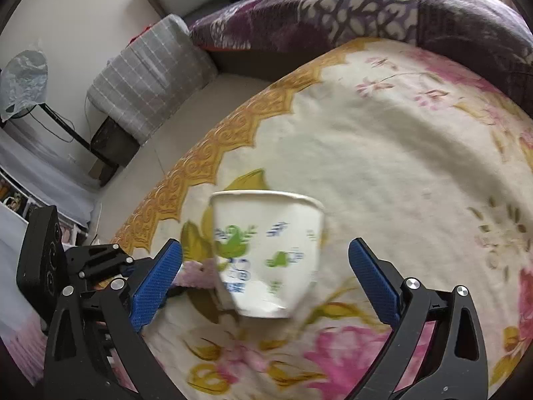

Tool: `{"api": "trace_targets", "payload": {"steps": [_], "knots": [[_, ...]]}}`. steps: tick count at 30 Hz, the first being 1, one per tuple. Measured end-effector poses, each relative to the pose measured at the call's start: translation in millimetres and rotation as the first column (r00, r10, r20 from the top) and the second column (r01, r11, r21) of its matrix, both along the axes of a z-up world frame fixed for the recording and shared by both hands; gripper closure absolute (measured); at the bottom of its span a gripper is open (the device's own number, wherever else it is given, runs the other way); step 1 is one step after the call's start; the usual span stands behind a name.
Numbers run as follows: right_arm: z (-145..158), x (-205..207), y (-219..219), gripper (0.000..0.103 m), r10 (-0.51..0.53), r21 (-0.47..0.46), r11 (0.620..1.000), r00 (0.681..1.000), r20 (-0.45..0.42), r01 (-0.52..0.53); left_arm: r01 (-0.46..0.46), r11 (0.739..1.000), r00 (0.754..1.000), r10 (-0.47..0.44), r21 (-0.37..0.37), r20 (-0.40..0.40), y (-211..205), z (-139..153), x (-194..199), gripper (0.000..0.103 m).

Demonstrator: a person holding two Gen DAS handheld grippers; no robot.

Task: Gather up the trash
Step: 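Grasp the white paper cup with the right tool while the left holds the strip, then carry the paper cup and pink strip over the bin with both tools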

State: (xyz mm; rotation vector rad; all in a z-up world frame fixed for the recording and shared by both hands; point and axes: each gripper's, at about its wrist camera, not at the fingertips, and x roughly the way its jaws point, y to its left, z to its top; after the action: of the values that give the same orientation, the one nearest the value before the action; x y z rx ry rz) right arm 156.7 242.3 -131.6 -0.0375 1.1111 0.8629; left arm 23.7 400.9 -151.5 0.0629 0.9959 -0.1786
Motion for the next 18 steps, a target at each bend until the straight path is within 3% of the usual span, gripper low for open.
{"api": "trace_targets", "payload": {"steps": [7,8,9,13,18], "knots": [[-9.9,-13.8,31.1,0.008,0.055,-0.148,0.988,0.997,0.057,-0.046,-0.019,1.000,0.999,0.019,-0.011,0.027,1.0,-1.2,-5.3,0.075],[-14.6,-14.1,33.1,0.014,0.055,-0.165,0.985,0.997,0.052,-0.045,-0.020,1.000,0.999,0.021,-0.015,0.029,1.3,-0.9,-7.6,0.075],[-18.3,-13.0,32.2,0.036,0.047,-0.166,0.985,0.998,0.037,-0.040,-0.025,0.999,0.999,0.025,-0.024,0.030,2.7,-0.8,-8.2,0.075],[-12.6,-11.3,20.3,0.039,-0.013,-0.119,0.993,0.999,0.040,0.018,-0.046,0.998,0.998,0.047,-0.038,0.030,5.2,-0.1,-15.0,0.075],[29.7,-21.7,-7.6,0.039,-0.091,-0.039,0.995,0.987,0.133,0.097,-0.092,0.995,0.996,0.093,-0.040,0.012,4.0,7.6,-17.6,0.076]]}}
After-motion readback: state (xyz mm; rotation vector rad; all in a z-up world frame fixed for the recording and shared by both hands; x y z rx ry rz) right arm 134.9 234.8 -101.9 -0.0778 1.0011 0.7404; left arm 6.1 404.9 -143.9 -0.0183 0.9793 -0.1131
